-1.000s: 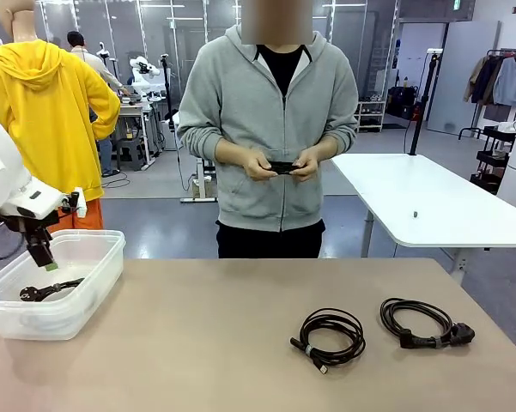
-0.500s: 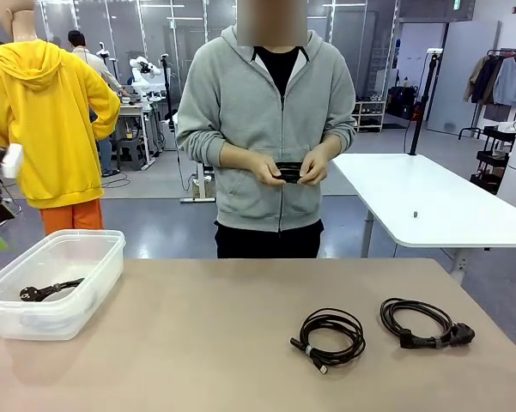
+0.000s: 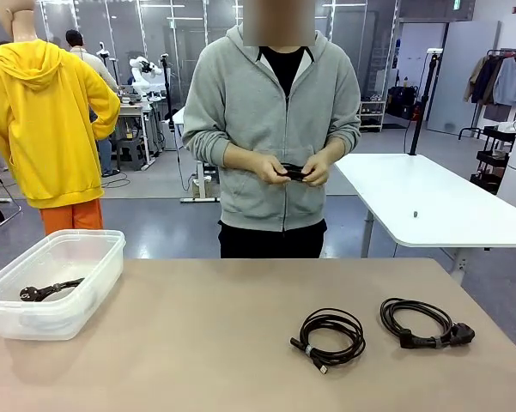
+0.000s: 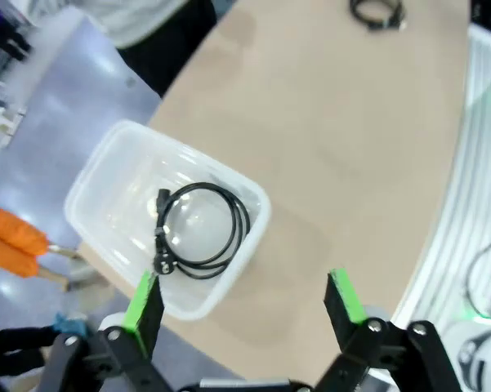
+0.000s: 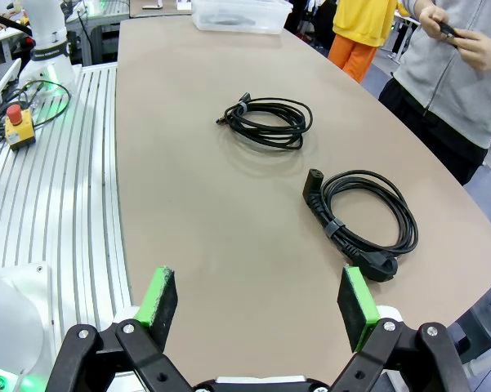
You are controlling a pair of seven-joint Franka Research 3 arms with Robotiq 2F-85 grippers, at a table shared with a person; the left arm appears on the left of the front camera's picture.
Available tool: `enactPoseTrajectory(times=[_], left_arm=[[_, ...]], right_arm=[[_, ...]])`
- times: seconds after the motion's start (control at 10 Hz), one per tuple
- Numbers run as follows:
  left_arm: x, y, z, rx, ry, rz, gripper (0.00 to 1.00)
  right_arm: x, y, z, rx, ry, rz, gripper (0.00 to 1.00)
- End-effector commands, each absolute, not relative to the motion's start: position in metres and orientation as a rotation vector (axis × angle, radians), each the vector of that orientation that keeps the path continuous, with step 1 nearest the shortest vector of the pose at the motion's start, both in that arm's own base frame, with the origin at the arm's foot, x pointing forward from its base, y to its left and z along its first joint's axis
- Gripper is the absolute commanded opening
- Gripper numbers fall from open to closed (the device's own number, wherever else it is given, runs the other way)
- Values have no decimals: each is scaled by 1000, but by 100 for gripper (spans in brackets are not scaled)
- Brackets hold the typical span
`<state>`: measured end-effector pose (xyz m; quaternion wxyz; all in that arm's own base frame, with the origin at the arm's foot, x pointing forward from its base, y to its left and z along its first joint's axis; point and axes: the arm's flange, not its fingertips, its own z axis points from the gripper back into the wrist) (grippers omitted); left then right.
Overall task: Organize and store the cables.
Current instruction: Place the Power Cable into the Organizing box.
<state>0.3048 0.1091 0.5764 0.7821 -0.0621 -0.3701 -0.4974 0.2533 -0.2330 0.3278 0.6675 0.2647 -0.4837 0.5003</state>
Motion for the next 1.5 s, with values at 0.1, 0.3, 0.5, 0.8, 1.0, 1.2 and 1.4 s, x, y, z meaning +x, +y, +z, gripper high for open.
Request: enactPoseTrajectory(times=[0.1,0.3,0.5,0.8,1.0,1.2,1.4], left_arm=[[268,116,566,-231,-876,-997,100],[268,116,569,-180,-871,-1009,100],[268,116,569,-180,-871,-1009,100],[268,116,569,-180,-871,-1009,100],[268,116,569,-180,-871,-1009,100],[268,116,569,-180,-871,-1009,100],[268,116,569,-180,-871,-1009,100]], right_arm=[[253,-233,329,595,-1100,1122,100],[253,-233,329,595,-1100,1122,100],[253,-233,329,595,-1100,1122,100],[253,-233,329,595,-1100,1122,100],[262,-210,346,502,-961,1127,100],[286,-177,370,415,-763,1212,100],[308,-158,399,368,-635,1311,100]])
